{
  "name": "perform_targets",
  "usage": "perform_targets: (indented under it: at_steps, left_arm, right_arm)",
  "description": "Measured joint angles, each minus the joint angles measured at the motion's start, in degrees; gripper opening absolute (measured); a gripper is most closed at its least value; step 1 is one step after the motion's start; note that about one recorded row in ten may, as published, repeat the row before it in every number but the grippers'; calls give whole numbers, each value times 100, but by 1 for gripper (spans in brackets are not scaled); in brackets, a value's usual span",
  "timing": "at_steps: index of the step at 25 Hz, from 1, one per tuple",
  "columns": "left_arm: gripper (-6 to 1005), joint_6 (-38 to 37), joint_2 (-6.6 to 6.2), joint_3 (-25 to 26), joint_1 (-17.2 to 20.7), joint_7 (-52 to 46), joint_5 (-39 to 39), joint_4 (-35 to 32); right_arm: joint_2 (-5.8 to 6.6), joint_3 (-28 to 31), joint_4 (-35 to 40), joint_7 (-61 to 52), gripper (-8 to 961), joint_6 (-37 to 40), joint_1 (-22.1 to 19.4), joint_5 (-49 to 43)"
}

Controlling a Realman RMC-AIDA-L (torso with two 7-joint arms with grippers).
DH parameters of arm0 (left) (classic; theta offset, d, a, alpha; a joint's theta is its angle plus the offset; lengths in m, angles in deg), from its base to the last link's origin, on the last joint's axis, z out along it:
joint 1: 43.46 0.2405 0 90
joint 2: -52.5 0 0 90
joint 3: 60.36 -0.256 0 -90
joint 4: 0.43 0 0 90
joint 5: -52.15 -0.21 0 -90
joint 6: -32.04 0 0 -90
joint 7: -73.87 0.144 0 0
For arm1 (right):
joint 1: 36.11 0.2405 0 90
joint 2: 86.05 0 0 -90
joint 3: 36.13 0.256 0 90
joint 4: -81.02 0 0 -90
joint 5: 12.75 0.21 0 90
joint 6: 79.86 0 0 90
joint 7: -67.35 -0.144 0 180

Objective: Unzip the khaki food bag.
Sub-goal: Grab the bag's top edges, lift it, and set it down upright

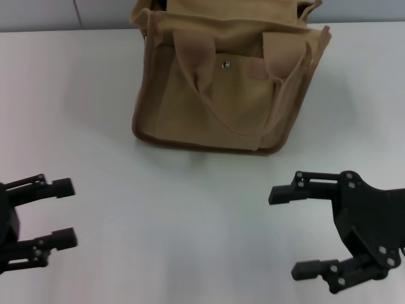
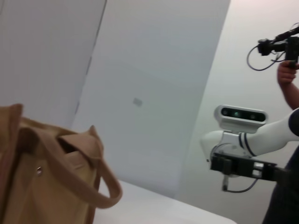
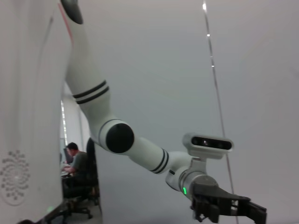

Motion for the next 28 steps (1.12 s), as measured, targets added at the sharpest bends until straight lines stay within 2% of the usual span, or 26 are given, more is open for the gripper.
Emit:
perform_targets:
  at_steps: [2,6,13,16,23,28]
  left_arm:
    - [778,1,58,-48,-72,33,0,0]
    - [769,36,269,-179,-347,58,-94,-7]
    - [752,198,532,-131,-664,67,-292,-43]
    - [745,689,678,-124,-726,70,-284,-102]
    - [728,2327,1105,-89,-921,67,-275,-139]
    - [716,2966,1171,-78,-1076,68,-159,-82]
  right_arm:
    - [-3,18,-16,15,840,-82,1,11]
    - [-4,24,-21,15,840,-139,12,33]
    - [-8,101,-23,0,840,-168,-4,43]
    - [-9,242,-33,0,840,-289,-27,68]
    - [-9,474,-41,-51,841,-785,-97,101]
    - [-9,479,-41,-73,841,-1090,-192,101]
